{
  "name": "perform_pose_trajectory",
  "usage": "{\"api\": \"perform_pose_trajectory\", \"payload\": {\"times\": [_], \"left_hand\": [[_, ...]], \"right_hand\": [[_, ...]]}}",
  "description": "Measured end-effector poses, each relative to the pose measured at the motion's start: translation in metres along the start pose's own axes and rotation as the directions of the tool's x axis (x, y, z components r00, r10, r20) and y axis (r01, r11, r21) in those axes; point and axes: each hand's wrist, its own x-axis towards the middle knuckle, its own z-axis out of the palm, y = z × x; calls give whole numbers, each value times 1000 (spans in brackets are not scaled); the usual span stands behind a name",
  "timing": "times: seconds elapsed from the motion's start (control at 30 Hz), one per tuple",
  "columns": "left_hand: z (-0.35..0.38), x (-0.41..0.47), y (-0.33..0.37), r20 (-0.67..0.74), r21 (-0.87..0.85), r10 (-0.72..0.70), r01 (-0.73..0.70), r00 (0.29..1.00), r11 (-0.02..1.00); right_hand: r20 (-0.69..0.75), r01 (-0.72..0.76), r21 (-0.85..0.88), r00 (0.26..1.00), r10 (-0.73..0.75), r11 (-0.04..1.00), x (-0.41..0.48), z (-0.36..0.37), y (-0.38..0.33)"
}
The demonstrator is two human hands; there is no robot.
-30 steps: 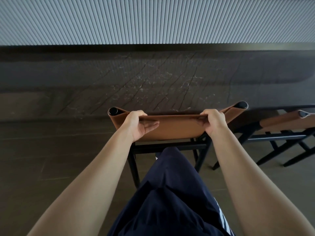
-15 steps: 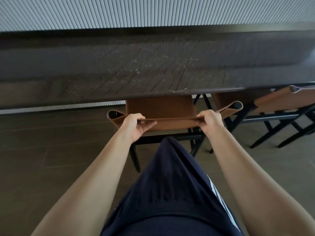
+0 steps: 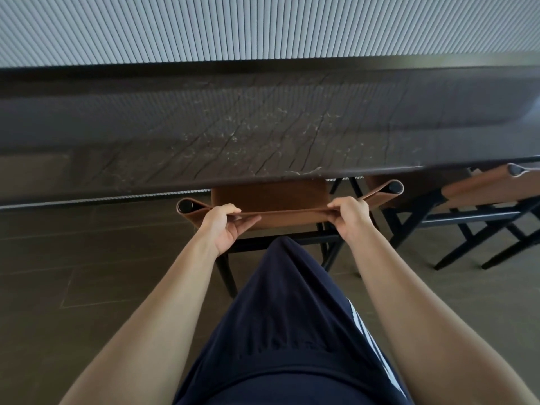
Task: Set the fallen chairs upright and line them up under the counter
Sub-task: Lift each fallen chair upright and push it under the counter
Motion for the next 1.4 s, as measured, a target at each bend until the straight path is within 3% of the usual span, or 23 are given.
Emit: {"api": "perform_pose_trajectory", "payload": {"times": [0.47,0.67,0.93,1.07,1.23,1.4], "left_hand": [[9,16,22,-37,-44,-69,68,997,997],[12,21,22,-103,-88,-63,54,993,995],[28,-3,23,-205,-118,-55,31,977,993],[37,-26,20,-189,-77,-43,28,981,997],[39,-62,6,-162,-7,56,-58,985,998],[33,-103,-6,-101,213,280,-255,955,943]], "right_hand": [[42,-19,-43,999,21,999,19,17,-6],[20,-87,-51,996,88,995,17,21,-12],[49,-229,109,973,225,967,-20,19,-25],[100,-224,50,971,218,973,-43,14,-31],[161,-219,28,964,212,975,-76,7,-33],[293,-150,-15,945,148,989,-114,1,-37]]}}
